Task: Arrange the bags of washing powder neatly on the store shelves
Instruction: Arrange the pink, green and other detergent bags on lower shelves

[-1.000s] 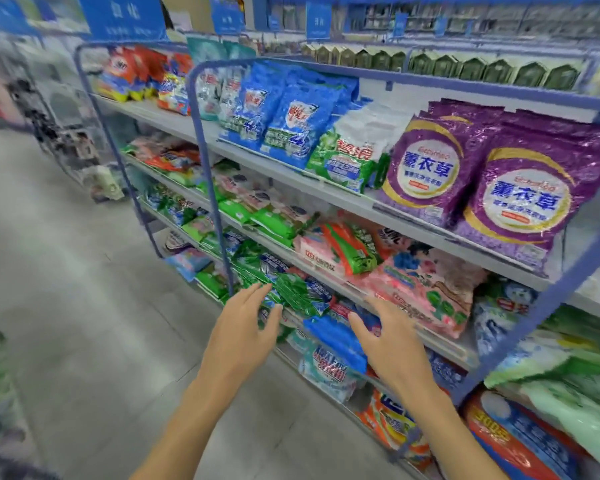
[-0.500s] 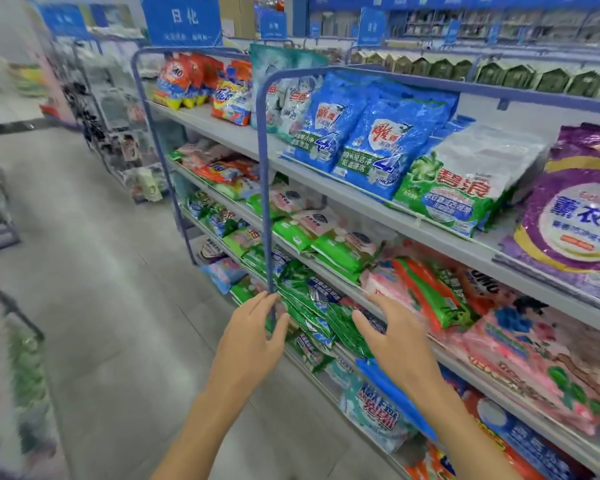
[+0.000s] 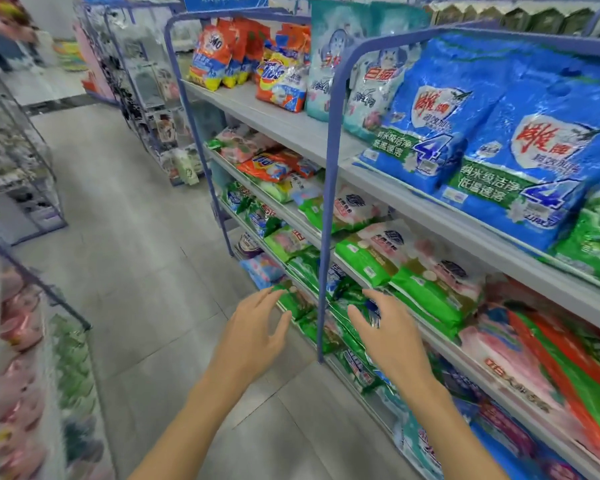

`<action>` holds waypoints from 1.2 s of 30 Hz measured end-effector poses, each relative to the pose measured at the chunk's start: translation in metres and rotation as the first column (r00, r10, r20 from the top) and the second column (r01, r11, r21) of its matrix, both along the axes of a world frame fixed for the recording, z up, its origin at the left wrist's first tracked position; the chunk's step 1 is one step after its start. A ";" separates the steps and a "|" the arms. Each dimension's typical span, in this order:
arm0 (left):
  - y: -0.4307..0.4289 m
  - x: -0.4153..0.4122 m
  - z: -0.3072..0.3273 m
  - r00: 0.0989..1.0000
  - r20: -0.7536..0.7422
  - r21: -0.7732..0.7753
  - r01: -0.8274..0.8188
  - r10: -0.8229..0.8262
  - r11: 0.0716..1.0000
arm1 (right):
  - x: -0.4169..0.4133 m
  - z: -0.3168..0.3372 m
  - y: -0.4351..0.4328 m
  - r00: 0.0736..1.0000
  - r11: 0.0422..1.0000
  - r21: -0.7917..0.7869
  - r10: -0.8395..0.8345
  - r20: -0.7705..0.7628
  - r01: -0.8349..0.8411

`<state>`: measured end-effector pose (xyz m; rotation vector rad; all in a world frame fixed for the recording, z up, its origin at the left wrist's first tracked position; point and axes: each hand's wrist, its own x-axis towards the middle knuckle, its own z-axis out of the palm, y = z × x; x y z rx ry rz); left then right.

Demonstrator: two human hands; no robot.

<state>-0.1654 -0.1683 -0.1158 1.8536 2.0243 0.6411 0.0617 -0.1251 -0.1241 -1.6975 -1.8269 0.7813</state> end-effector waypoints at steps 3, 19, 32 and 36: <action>0.034 -0.041 -0.009 1.000 -0.002 -0.016 -0.010 0.010 1.000 | -0.036 -0.005 0.034 1.000 1.000 -0.024 -0.001 -0.010 0.001; 0.261 -0.205 -0.048 0.967 0.028 -0.069 0.256 -0.255 0.964 | -0.201 -0.034 0.195 0.966 0.960 -0.113 -0.252 0.055 0.257; 0.480 -0.140 -0.096 0.908 0.078 -0.135 0.418 -0.411 0.898 | -0.231 -0.109 0.361 0.800 0.784 -0.176 -0.599 0.036 0.595; 0.533 -0.099 -0.122 0.871 0.166 -0.058 0.477 -0.463 0.877 | -0.229 -0.129 0.406 0.630 0.617 -0.146 -0.774 0.067 0.774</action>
